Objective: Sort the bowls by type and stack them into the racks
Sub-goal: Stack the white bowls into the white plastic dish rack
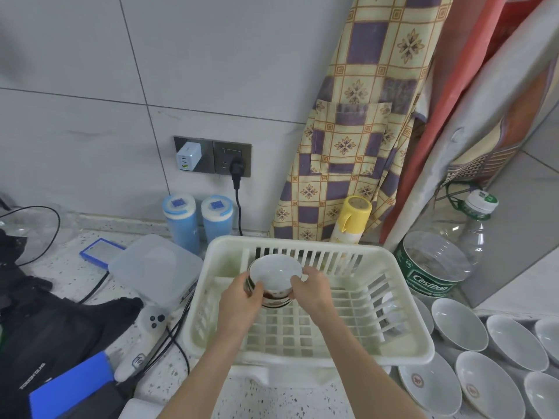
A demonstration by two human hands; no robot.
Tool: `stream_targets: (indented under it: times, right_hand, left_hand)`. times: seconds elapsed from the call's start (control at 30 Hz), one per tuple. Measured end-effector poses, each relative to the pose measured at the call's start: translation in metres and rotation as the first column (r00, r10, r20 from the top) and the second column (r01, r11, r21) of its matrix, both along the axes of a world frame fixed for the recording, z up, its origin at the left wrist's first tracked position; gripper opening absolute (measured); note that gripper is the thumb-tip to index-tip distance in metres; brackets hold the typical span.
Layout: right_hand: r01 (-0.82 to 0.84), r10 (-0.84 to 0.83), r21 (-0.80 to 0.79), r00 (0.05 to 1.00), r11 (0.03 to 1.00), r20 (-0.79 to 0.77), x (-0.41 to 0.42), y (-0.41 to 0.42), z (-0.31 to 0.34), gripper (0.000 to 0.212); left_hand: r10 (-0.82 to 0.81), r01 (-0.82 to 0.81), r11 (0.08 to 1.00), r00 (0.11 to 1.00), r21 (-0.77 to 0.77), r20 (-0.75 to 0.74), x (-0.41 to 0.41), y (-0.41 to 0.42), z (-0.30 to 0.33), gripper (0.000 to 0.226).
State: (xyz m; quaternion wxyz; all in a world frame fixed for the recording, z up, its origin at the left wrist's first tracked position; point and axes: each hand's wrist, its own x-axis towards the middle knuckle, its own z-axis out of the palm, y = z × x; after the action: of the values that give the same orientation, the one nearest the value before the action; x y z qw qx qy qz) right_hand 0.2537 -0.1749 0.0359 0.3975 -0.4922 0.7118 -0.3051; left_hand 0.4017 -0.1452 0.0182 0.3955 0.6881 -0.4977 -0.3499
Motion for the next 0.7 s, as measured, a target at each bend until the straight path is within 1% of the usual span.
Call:
stream_targets:
  times: [0.1, 0.17, 0.3, 0.4, 0.47, 0.57, 0.7]
  right_hand:
    - [-0.015, 0.015, 0.026, 1.000, 1.000, -0.002, -0.0017, 0.0015, -0.0003, 0.041]
    - [-0.015, 0.015, 0.075, 1.000, 0.997, 0.005, -0.0035, 0.0012, 0.0006, 0.042]
    - [-0.043, 0.050, 0.194, 0.998, 0.980, -0.029, -0.0053, 0.0001, 0.0032, 0.024]
    - [-0.035, 0.023, 0.228, 0.998, 0.973, 0.057, -0.0041, 0.0005, 0.0023, 0.014]
    - [-0.025, 0.003, 0.231, 0.995, 0.973, 0.096, -0.0031, 0.0015, 0.0011, 0.012]
    - [-0.020, -0.001, 0.210, 0.995, 0.978, 0.103, -0.0024, 0.0047, -0.0012, 0.017]
    - [0.004, -0.023, 0.190, 0.995, 0.982, 0.094, -0.0002, 0.0076, -0.0059, 0.030]
  left_hand:
    - [0.020, -0.021, 1.000, 0.999, 0.004, 0.040, 0.0015, -0.0003, 0.0005, 0.028]
    - [0.016, -0.016, 1.000, 0.999, 0.011, 0.050, 0.0018, 0.0002, 0.0016, 0.027]
    - [0.012, -0.013, 1.000, 0.998, 0.008, 0.063, 0.0007, 0.0014, 0.0027, 0.028]
    - [0.017, -0.017, 1.000, 0.997, 0.003, 0.074, 0.0005, 0.0015, 0.0026, 0.032]
    - [0.003, -0.003, 1.000, 0.997, 0.005, 0.082, 0.0011, 0.0011, 0.0026, 0.033]
    - [-0.015, 0.015, 1.000, 0.998, 0.007, 0.056, 0.0017, 0.0006, 0.0018, 0.034]
    - [-0.040, 0.040, 0.999, 0.999, 0.012, 0.029, 0.0025, 0.0003, -0.0013, 0.032]
